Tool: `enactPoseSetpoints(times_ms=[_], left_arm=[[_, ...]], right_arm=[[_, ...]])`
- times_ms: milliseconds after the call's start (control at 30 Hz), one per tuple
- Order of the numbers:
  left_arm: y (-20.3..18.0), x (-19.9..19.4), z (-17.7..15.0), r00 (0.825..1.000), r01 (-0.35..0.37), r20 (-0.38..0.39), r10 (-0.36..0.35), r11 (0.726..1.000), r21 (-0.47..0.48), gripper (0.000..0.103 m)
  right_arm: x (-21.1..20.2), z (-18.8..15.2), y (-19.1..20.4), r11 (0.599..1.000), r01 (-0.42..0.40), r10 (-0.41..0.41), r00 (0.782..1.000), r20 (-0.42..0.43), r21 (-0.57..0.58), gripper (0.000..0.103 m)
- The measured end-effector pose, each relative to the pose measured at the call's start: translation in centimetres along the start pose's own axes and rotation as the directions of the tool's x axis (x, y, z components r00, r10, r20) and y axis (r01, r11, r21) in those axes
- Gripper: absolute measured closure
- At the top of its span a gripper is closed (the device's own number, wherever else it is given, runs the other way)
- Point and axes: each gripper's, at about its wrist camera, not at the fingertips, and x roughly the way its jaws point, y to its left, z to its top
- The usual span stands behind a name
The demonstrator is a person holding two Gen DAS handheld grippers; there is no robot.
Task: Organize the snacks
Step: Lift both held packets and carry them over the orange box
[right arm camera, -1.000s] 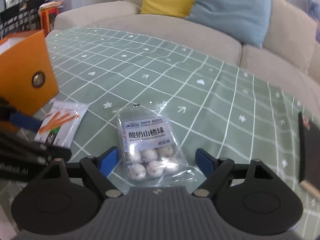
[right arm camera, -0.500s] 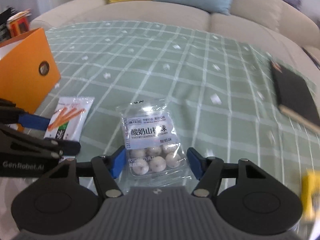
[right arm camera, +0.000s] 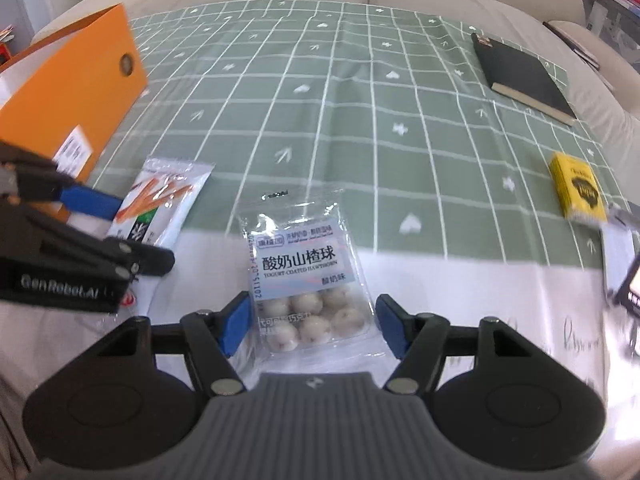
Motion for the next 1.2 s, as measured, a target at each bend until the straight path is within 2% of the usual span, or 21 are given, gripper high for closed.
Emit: enactPoseSetpoints(times_ms=[167, 233, 267, 333, 467, 700, 733, 833, 900, 933, 967, 1000, 1200], left_arm=[[0.2, -0.3, -0.5, 1.0, -0.011, 0.016, 0.012, 0.998, -0.06, 0.028], [0.6, -0.5, -0.6, 1.0, -0.003, 0.024, 0.006, 0.993, -0.122, 0.025], [0.7, -0.5, -0.7, 1.0, -0.004, 0.026, 0.009, 0.987, -0.16, 0.023], [1.1, -0.7, -0.8, 0.999, -0.004, 0.038, 0.014, 0.968, -0.249, 0.02], [1.3, -0.7, -1.1, 0.999, -0.031, 0.027, 0.045, 0.919, -0.393, 0.016], [-1.3, -0.1, -1.1, 0.981, -0.178, 0.012, 0.194, 0.923, -0.34, 0.013], [-1.6, 0.0, -1.2, 0.977, -0.196, 0.018, 0.213, 0.926, -0.324, 0.01], [-1.5, 0.0, -1.5, 0.976, -0.189, 0.04, 0.214, 0.924, -0.332, 0.009], [-1.4, -0.1, -1.5, 0.979, -0.174, 0.048, 0.2, 0.929, -0.326, 0.016], [-1.3, -0.2, -1.6, 0.978, -0.173, 0.053, 0.2, 0.931, -0.322, 0.023], [-1.3, -0.5, -1.8, 0.978, -0.169, 0.062, 0.199, 0.934, -0.315, 0.035], [-1.4, -0.7, -1.8, 0.978, -0.165, 0.072, 0.195, 0.939, -0.303, 0.041], [-1.8, -0.7, -1.7, 0.979, -0.142, 0.103, 0.178, 0.948, -0.284, 0.047]], right_arm=[[-0.5, -0.7, 0.4, 0.999, -0.032, 0.034, 0.998, 0.044, -0.039, 0.034], [-0.9, -0.9, 0.4, 0.997, -0.023, 0.029, 0.995, 0.091, -0.076, 0.027], [-1.1, -0.8, 0.4, 0.995, -0.011, 0.023, 0.993, 0.115, -0.099, 0.026], [-1.3, -0.8, 0.4, 0.991, -0.007, 0.027, 0.988, 0.15, -0.133, 0.02], [-0.5, -0.3, 0.1, 0.991, -0.037, 0.055, 0.989, 0.141, -0.129, 0.019], [0.8, -0.3, -0.7, 0.993, -0.085, 0.094, 0.99, 0.108, -0.085, 0.022], [0.9, -0.3, -0.6, 0.992, -0.083, 0.093, 0.99, 0.108, -0.094, 0.022], [0.8, -0.5, -0.1, 0.99, -0.073, 0.087, 0.99, 0.116, -0.119, 0.027], [0.7, -0.6, -0.1, 0.99, -0.075, 0.09, 0.989, 0.12, -0.122, 0.032], [0.6, -0.6, -0.1, 0.989, -0.074, 0.089, 0.988, 0.124, -0.124, 0.037], [0.5, -0.6, 0.0, 0.989, -0.073, 0.089, 0.988, 0.129, -0.125, 0.04], [0.5, -0.6, 0.0, 0.989, -0.073, 0.09, 0.987, 0.131, -0.125, 0.044], [0.4, -0.7, 0.0, 0.99, -0.067, 0.085, 0.987, 0.136, -0.127, 0.046]])
